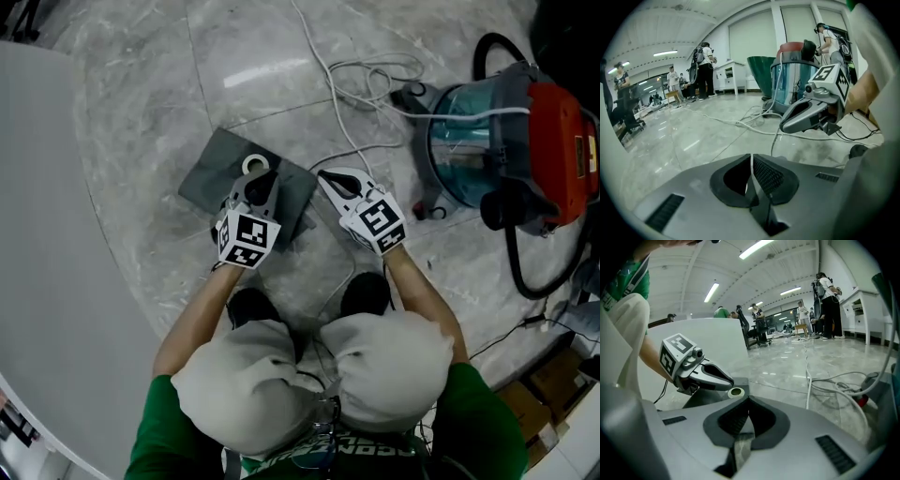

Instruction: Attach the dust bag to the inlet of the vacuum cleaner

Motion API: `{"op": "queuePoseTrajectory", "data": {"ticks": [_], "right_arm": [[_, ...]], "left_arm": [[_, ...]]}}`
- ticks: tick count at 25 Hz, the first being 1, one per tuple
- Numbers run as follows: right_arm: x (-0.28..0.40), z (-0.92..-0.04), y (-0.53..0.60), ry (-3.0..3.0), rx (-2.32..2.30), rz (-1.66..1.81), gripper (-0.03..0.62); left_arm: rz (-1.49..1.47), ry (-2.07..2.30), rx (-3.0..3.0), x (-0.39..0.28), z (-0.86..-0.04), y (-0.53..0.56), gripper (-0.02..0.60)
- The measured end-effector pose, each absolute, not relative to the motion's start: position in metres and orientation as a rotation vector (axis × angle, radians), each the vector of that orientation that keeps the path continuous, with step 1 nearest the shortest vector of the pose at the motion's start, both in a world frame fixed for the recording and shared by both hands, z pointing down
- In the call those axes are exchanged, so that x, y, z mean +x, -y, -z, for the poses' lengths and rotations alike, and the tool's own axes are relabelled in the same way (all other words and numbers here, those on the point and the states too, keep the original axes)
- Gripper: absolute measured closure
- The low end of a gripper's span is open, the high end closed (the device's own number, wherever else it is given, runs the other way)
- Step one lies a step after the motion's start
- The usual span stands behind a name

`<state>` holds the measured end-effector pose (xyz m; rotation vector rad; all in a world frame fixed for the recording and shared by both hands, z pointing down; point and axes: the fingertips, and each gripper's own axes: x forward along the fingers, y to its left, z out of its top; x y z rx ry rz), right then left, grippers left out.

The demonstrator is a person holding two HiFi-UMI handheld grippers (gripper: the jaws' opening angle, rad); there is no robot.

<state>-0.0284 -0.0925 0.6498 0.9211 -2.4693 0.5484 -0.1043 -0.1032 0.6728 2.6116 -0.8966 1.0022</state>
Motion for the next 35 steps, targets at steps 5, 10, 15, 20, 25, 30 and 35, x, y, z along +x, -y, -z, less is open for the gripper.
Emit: {"op": "queuePoseTrajectory", "data": {"ticks": [5, 10, 15, 20, 25, 30, 35], "right_arm": [[-0.027, -0.692, 0.083, 2.405, 0.892, -0.592, 0.585], [-0.015, -0.725, 0.071, 2.31, 0.855, -0.57, 0.585], [-0.012, -0.743, 0.068, 2.252, 0.793, -0.521, 0.583], [-0.019, -0.759, 0.066, 2.226, 0.671, -0.448, 0.56], [-0.021, -0.76, 0.066, 2.257, 0.609, -0.445, 0.533], [-0.029, -0.747, 0.069, 2.298, 0.636, -0.481, 0.533], [-0.04, -0.734, 0.074, 2.361, 0.654, -0.497, 0.533]], "left_arm": [[-1.008, 0.864, 2.557, -0.099, -0.698, 0.096, 0.575], [-1.026, 0.784, 2.543, -0.091, -0.709, 0.085, 0.575], [-1.043, 0.729, 2.542, -0.087, -0.717, 0.075, 0.574], [-1.049, 0.676, 2.519, -0.084, -0.726, 0.07, 0.512], [-1.05, 0.653, 2.519, -0.082, -0.728, 0.068, 0.485], [-1.062, 0.623, 2.55, -0.069, -0.722, 0.063, 0.451], [-1.122, 0.601, 2.586, -0.053, -0.722, 0.058, 0.399]]}}
